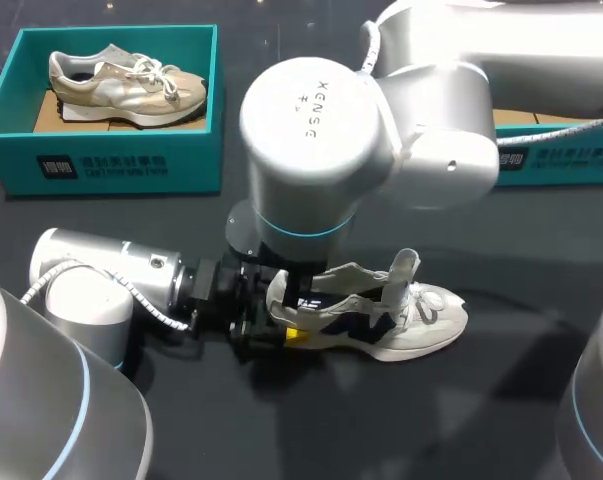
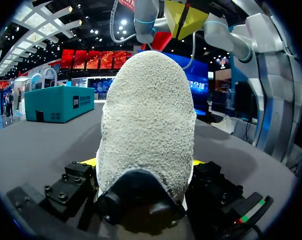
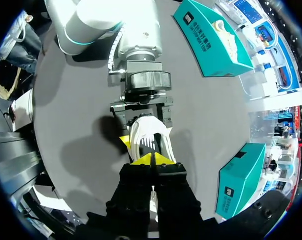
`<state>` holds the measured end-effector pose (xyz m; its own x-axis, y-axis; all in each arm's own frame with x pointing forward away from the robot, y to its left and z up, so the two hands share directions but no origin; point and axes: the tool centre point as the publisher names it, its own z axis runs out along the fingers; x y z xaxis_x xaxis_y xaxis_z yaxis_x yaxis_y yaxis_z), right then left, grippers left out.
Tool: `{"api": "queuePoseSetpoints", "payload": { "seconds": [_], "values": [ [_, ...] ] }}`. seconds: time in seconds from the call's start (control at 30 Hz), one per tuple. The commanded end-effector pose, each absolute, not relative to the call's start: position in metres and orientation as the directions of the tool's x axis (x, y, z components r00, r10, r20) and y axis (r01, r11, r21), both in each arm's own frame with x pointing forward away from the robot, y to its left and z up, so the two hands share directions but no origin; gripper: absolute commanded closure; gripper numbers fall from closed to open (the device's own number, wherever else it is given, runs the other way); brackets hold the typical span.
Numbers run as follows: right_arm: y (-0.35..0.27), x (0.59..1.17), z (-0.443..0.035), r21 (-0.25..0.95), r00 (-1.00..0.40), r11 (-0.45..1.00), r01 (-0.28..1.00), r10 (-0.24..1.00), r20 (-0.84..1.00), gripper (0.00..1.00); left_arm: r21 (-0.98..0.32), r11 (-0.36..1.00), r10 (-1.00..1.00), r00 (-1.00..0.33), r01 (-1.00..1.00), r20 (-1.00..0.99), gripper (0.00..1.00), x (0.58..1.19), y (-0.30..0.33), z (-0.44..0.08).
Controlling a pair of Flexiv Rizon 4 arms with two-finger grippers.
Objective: Take the shoe out of the shoebox, open the shoe tongue, remove and reinsert the insole, then place the shoe into the shoebox
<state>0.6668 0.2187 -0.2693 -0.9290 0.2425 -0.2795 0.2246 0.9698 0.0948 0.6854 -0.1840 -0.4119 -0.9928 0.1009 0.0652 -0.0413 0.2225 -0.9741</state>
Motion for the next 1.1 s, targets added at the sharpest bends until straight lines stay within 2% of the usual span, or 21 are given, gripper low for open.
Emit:
{"api": "queuePoseSetpoints", "payload": {
  "seconds": [0.03,0.23,0.63,0.77,1.1],
  "values": [
    [0.216,0.670,-0.278,0.100,-0.940,0.973,0.207,0.226,-0.257,1.00,-0.974,0.225,0.102,-0.993,-0.041,0.066,1.00,0.685,-0.186,-0.414],
    [0.203,0.674,-0.310,0.116,-0.945,0.970,0.216,0.237,-0.226,1.00,-0.974,0.225,0.102,-0.993,-0.041,0.066,1.00,0.685,-0.186,-0.414],
    [0.199,0.674,-0.308,0.106,-0.936,0.965,0.240,0.259,-0.236,1.00,-0.974,0.225,0.102,-0.993,-0.041,0.066,1.00,0.685,-0.186,-0.414],
    [0.200,0.682,-0.327,0.123,-0.957,0.974,0.192,0.213,-0.198,1.00,-0.974,0.225,0.102,-0.993,-0.041,0.066,1.00,0.685,-0.186,-0.414],
    [0.196,0.698,-0.357,0.109,-0.970,0.981,0.163,0.179,-0.164,1.00,-0.974,0.225,0.102,-0.993,-0.041,0.066,1.00,0.685,-0.186,-0.414]
  ]
}}
